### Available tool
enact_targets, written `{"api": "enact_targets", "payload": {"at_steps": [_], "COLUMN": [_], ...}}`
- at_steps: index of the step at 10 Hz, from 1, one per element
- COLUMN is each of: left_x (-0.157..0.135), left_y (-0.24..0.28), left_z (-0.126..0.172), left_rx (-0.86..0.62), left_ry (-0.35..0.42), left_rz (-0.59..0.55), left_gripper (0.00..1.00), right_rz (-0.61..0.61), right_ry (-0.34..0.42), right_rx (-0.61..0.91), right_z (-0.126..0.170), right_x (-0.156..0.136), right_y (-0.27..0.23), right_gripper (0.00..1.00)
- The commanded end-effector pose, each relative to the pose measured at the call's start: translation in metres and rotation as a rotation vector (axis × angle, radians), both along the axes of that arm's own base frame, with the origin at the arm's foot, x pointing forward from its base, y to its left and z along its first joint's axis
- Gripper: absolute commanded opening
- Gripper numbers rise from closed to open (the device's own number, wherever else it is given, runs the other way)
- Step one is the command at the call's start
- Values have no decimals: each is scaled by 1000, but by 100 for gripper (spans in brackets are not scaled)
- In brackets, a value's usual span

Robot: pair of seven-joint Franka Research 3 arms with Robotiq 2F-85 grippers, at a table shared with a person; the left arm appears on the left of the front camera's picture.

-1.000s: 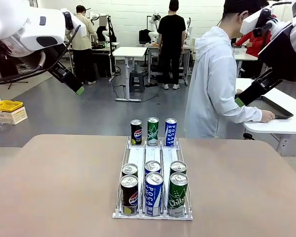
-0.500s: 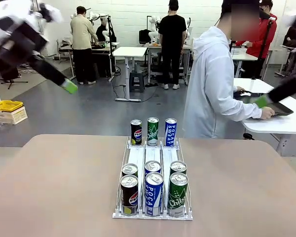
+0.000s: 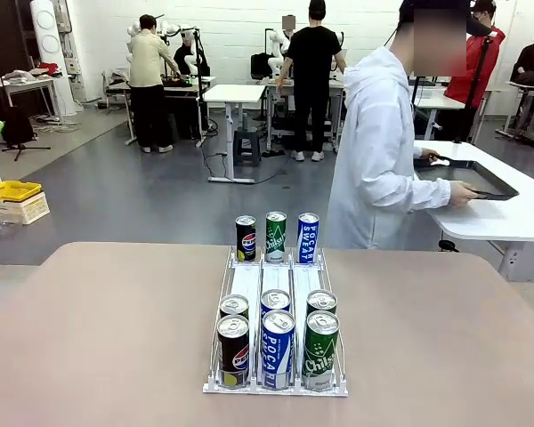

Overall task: Retrieve and hand over the desired beverage to the person.
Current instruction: Pick up a can of the same type that the person held from the Automatic Can Dispenser.

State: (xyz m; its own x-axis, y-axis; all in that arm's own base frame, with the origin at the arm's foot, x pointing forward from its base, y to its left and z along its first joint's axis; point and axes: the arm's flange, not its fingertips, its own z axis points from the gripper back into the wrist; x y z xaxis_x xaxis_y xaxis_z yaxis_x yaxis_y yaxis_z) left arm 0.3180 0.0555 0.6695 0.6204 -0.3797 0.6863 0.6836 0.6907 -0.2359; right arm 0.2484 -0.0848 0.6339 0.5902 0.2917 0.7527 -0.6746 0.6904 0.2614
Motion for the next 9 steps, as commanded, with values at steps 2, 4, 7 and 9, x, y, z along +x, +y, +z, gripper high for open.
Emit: {"api": "enact_targets", "payload": {"at_steps": [2, 4, 7, 9], "left_x": [-4, -11, -8, -8], "left_y": [12, 28, 26, 26], "left_z": [-5, -5, 0, 0], "left_rx": [-66, -118, -82, -82], "left_ry": [-15, -21, 4, 4], "left_rz": [50, 105, 92, 92], "left_gripper": [100, 100, 100, 100], "right_rz": [-16, -37, -53, -53], "right_ry": [11, 21, 23, 23], "right_rx": [87, 116, 106, 106], "right_z": [-2, -8, -5, -5], "right_x": [11, 14, 9, 9], "right_y": [-25, -33, -32, -32], "right_gripper": [100, 100, 100, 100]}}
